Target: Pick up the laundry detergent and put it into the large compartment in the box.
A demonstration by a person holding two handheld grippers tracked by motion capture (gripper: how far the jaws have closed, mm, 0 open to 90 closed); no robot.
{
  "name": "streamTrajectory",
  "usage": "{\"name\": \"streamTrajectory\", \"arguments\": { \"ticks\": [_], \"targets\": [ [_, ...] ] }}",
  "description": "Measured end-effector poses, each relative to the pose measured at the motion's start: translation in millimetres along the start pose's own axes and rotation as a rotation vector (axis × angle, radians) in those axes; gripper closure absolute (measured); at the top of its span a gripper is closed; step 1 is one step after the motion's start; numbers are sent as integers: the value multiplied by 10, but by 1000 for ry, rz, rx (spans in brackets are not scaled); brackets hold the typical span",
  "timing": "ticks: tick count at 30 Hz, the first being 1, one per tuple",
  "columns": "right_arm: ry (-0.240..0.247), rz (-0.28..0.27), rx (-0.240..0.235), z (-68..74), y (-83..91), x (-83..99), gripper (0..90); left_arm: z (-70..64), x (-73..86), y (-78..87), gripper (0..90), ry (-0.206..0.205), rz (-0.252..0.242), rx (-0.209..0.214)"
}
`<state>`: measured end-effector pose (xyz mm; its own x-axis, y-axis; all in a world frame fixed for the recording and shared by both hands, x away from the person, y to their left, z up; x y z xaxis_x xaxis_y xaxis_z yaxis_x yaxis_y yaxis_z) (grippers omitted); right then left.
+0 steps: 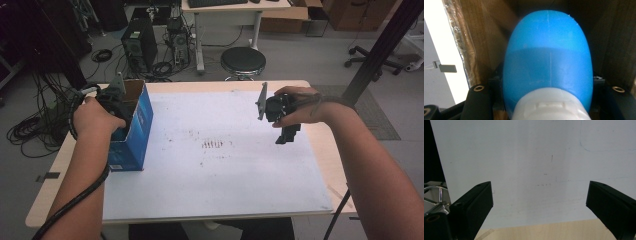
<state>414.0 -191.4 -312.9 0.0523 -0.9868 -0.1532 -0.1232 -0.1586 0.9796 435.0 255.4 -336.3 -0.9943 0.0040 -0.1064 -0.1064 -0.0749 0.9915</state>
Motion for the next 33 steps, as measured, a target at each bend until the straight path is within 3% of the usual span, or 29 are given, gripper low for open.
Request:
{"name": "streamTrajectory", "arguments": {
  "ticks": [23,33],
  "targets": [
    [2,-6,-5,-5,-28,3,70,-24,2,57,355,-46,1,-41],
    [1,-8,-4,-4,-23,10,70,-10,-18,166,305,-38,-27,-48]
  ]
}}
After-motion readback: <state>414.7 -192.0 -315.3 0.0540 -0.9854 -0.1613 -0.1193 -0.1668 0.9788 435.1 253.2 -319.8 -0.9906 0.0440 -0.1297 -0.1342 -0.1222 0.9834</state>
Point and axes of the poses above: each handheld gripper's, and its own axes: y roughly backward along the jaws, x roughly out of its underside, z roughly to its left, the point moved 5 cm from there along -y, roughly forward along the jaws, and after that the axes turned 8 degrees about -z, right-handed, at the moved point
